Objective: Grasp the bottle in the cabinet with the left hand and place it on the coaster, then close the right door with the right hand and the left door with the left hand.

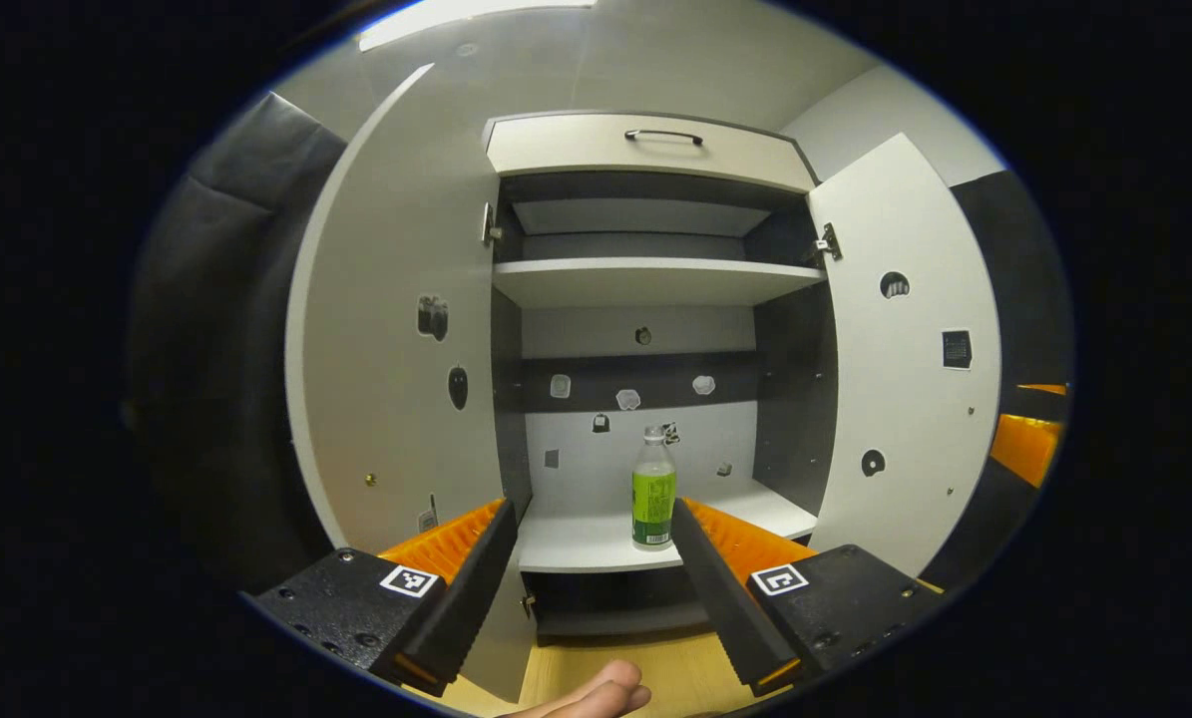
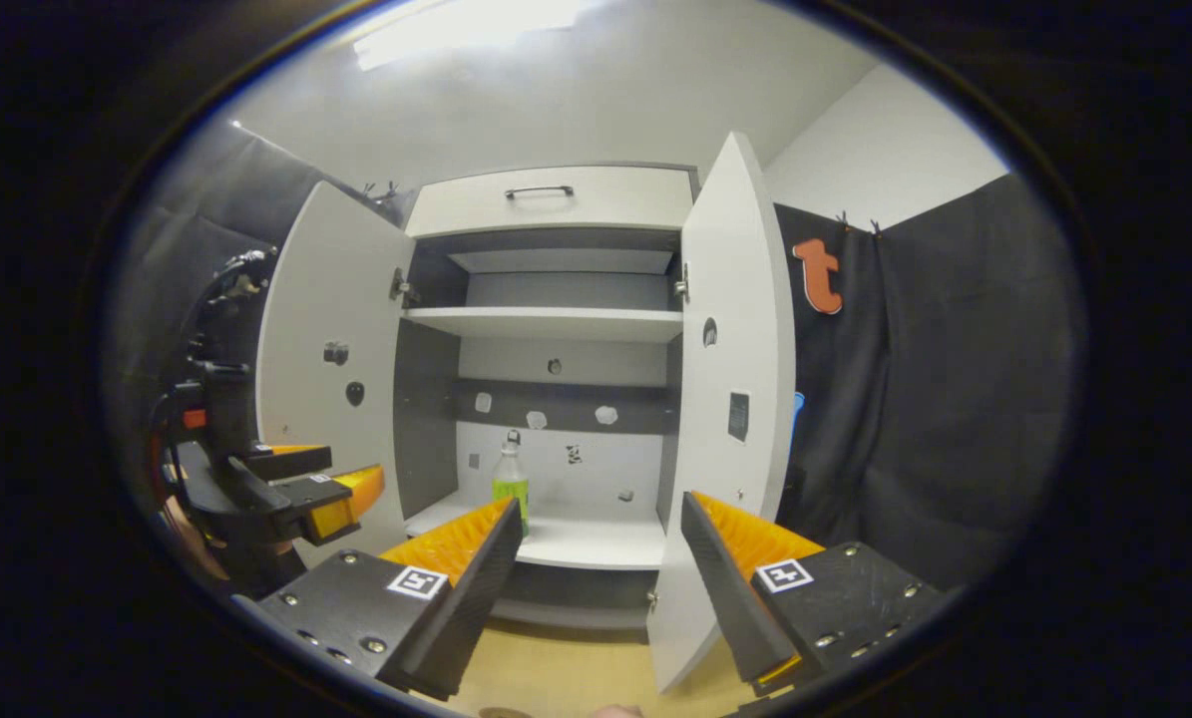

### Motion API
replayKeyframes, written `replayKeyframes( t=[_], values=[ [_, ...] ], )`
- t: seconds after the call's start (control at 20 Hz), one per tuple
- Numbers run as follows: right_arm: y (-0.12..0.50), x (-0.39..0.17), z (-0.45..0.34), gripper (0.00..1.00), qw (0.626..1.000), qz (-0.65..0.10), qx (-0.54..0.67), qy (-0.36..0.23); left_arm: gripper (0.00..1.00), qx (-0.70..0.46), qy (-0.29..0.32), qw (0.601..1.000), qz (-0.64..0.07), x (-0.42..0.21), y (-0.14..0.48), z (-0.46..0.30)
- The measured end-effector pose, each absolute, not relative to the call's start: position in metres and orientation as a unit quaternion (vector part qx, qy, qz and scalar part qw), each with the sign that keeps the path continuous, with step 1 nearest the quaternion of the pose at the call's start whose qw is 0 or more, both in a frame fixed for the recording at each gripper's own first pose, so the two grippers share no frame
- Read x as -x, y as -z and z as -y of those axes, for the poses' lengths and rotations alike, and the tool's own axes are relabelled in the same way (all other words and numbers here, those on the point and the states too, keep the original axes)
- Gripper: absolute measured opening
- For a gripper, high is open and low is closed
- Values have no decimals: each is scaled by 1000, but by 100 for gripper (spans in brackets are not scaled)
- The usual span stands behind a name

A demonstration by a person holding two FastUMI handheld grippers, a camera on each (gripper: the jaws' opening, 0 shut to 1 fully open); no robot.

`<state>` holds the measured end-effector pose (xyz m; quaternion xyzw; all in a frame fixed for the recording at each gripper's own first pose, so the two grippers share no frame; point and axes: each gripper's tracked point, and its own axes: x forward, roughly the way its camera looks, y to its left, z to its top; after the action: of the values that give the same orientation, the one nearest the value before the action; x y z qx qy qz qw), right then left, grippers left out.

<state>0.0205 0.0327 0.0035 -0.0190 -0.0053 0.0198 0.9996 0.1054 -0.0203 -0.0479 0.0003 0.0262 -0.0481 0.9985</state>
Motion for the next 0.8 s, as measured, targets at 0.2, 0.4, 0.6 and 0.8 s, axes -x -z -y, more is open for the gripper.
replayKeyframes(
  t=[0.2,0.4,0.6,0.8],
  values=[
    [-6,-20,-32,96,1000,3,11,-20,98,-7,54,998,-31,-138,65,28],
    [-7,-20,-31,93,1000,5,9,-17,98,-11,77,996,-30,-174,84,50],
    [-3,-24,-27,100,1000,-1,19,2,98,3,112,993,-27,-213,101,77],
    [-5,-29,-24,93,1000,2,27,5,98,31,129,990,-47,-252,122,97]
  ],
)
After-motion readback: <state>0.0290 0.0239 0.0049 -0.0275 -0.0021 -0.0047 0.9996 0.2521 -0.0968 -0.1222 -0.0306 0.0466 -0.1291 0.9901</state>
